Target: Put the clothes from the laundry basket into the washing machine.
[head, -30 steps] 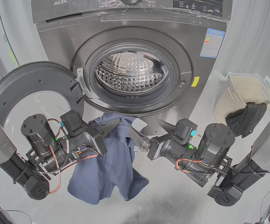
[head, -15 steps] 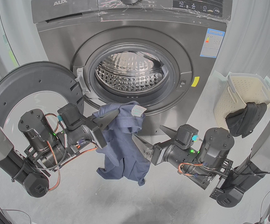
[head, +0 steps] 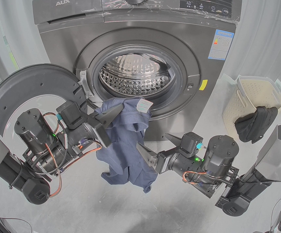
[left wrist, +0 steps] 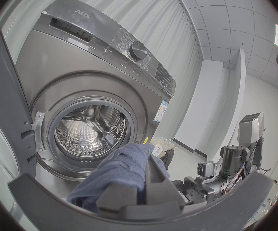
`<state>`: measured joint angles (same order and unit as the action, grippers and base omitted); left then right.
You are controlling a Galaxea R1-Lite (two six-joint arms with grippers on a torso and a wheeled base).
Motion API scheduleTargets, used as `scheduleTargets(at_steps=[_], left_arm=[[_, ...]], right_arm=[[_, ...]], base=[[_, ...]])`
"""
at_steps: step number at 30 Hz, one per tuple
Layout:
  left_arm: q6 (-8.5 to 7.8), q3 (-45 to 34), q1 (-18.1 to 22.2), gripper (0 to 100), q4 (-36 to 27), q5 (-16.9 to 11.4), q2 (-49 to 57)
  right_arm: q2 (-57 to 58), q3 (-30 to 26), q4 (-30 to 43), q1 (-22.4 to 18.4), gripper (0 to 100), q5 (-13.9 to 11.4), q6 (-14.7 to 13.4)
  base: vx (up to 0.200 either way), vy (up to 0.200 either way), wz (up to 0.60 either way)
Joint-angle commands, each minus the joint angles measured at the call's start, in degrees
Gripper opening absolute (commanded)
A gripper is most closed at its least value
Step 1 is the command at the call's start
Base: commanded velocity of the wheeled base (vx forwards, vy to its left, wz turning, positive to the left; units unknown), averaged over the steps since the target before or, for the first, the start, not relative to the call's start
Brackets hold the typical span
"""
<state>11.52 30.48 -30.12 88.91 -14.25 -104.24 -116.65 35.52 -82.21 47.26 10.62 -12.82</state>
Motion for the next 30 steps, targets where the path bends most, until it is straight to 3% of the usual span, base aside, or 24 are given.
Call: scheduleTargets(at_steps=[1, 7, 11, 20, 30], left_arm=[[-0.01, 0.0, 0.0, 0, 0.0, 0.0, 0.3], [-0.01, 0.1, -0.1, 0, 0.0, 0.1, 0.0], [-0.01, 1.0, -0.6, 0, 0.0, 2.2, -0.5], [-0.01, 3.3, -0.9, 0, 0.0, 5.4, -3.1], [-0.01, 3.6, -1.0, 0, 0.0, 5.7, -3.3]], right_arm=[[-0.6, 0.2, -0.1, 0.0, 100, -0.1, 0.0], [-2.7, 1.0, -0.6, 1.3, 100, -0.1, 0.0], [-4.4, 3.3, -0.8, 2.8, 100, -0.5, 0.1], [-10.7, 10.5, -4.2, 5.0, 100, -3.1, 0.9], [-16.6, 18.7, -4.4, 5.5, 100, -3.3, 1.6]], base=[[0.000, 0.000, 0.00], [0.000, 0.000, 0.00], [0.000, 0.000, 0.00], [0.000, 0.000, 0.00], [0.000, 0.000, 0.00]])
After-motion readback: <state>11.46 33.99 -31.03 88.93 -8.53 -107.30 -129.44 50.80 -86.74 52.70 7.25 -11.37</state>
